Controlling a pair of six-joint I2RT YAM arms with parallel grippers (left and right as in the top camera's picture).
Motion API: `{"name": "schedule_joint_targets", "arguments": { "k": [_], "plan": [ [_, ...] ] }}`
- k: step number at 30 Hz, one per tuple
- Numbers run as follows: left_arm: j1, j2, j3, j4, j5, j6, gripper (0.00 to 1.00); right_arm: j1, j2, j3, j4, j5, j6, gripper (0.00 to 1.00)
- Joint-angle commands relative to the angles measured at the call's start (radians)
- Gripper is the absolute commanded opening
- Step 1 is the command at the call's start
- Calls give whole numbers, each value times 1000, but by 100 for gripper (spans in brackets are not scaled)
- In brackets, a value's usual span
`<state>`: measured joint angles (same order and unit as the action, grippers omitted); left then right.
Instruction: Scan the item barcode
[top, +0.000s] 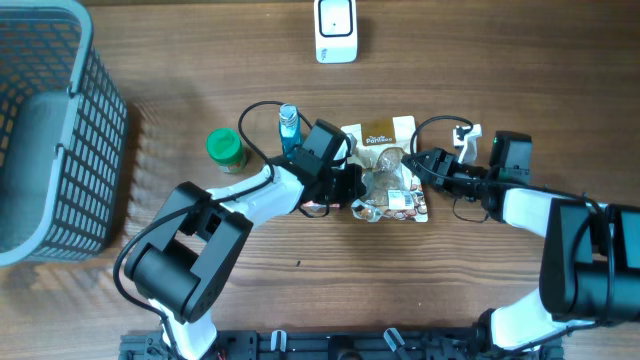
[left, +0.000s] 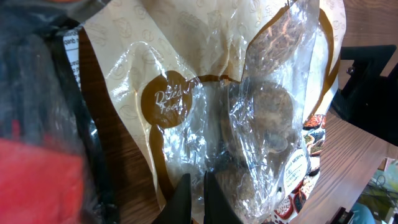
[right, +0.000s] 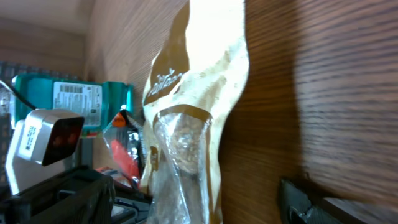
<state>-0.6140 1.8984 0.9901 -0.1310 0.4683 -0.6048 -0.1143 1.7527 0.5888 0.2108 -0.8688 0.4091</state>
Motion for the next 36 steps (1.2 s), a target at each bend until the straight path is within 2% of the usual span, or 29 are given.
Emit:
{"name": "schedule_joint_targets", "arguments": {
  "k": [1, 3, 9, 12, 17, 25, 29, 34, 36],
  "plan": [
    [6, 15, -5, -8, -43, -10, 4, 33, 132, 3, -9, -16, -33, 85],
    [6, 15, -5, -8, -43, -9, 4, 59, 171, 34, -10, -21, -32, 84],
    [6, 15, -12, -11, -71, -9, 4, 121, 211, 86, -14, -12, -12, 66],
    [6, 15, -26, -11, -81, -10, 4, 121, 211, 86, -37, 53, -8, 65],
    [5, 15, -43, -11, -95, -10, 4, 121, 211, 86, 0, 60, -9, 55],
    [6, 15, -48, -11, -100, -10, 4, 131, 212, 86, 106, 10, 26, 58],
    [11, 15, -48, -11, -100, -10, 4, 164, 215, 86, 118, 13, 35, 56],
    [11, 15, -48, -11, -100, -10, 4, 199, 220, 86, 149, 14, 35, 50],
    [11, 15, -48, -11, -100, -10, 4, 200, 220, 86, 150, 21, 35, 43]
  ]
}}
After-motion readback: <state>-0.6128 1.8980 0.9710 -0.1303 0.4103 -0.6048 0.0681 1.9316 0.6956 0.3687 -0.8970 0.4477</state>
